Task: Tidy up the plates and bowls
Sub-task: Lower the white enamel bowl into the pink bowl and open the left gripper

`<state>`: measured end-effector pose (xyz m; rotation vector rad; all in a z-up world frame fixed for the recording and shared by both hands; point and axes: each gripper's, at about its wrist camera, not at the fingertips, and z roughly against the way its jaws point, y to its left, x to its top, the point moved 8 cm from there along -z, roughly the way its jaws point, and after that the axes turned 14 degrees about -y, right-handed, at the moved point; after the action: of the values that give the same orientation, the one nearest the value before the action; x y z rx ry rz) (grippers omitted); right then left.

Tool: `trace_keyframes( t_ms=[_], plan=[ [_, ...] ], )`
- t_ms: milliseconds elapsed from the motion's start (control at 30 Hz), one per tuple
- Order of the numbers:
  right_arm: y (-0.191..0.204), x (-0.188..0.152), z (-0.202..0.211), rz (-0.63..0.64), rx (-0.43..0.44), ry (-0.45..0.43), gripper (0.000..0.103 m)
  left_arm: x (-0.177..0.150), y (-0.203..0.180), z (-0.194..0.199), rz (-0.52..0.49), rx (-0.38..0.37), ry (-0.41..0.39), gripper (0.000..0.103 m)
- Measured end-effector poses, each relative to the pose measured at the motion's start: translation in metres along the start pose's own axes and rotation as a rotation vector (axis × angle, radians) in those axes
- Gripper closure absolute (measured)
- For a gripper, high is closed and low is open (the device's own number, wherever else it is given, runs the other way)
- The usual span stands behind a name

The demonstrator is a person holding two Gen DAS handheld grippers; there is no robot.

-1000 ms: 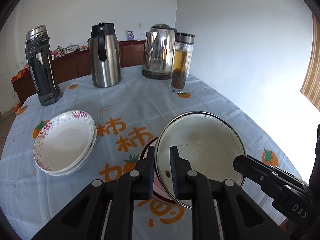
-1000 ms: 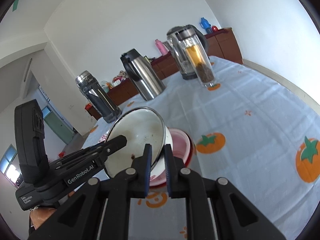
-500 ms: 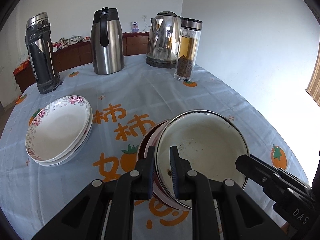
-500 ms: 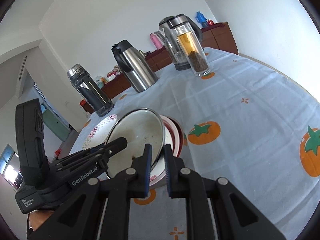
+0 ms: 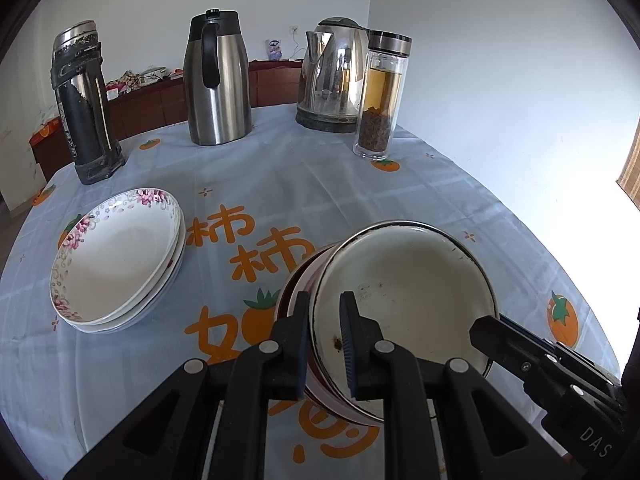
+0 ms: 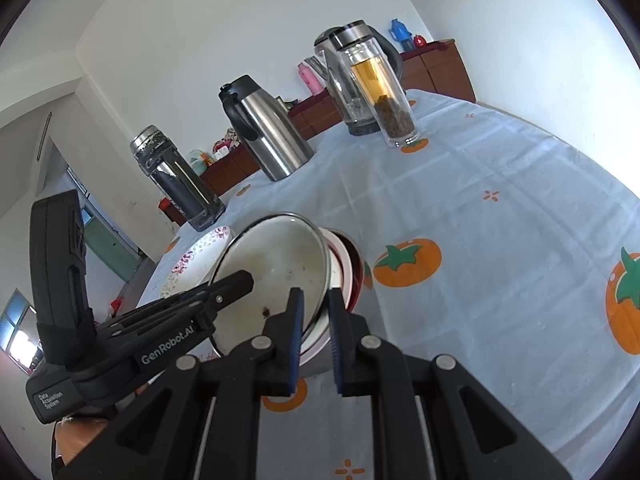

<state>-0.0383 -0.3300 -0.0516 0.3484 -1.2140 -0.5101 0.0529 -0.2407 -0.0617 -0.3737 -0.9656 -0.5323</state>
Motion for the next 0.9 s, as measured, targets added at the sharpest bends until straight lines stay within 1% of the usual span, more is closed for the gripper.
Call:
trace_keyframes(
  t_ms=[267, 600, 733, 833, 900],
  plan=[
    [0.000, 0.000, -0.001, 0.000, 0.000, 0.000, 0.091, -0.003, 0.002, -0.005, 0.004, 0.009, 0.013, 0.087],
    [0.001, -0.001, -0.004, 0.034, -0.017, -0.013, 0.091, -0.004, 0.003, -0.009, 0.014, 0.010, 0.015, 0.087],
    [-0.001, 0.000, -0.004, 0.023, -0.007, -0.018, 0.089, -0.005, 0.003, -0.010, 0.038, 0.002, 0.014, 0.087],
    [-0.004, 0.003, -0.002, 0.008, 0.004, -0.039, 0.088, -0.005, 0.003, -0.011, 0.049, 0.001, 0.012, 0.087],
    [-0.004, 0.006, 0.000, 0.001, 0.010, -0.059, 0.088, -0.006, 0.002, -0.010, 0.036, 0.013, 0.000, 0.087]
  ],
)
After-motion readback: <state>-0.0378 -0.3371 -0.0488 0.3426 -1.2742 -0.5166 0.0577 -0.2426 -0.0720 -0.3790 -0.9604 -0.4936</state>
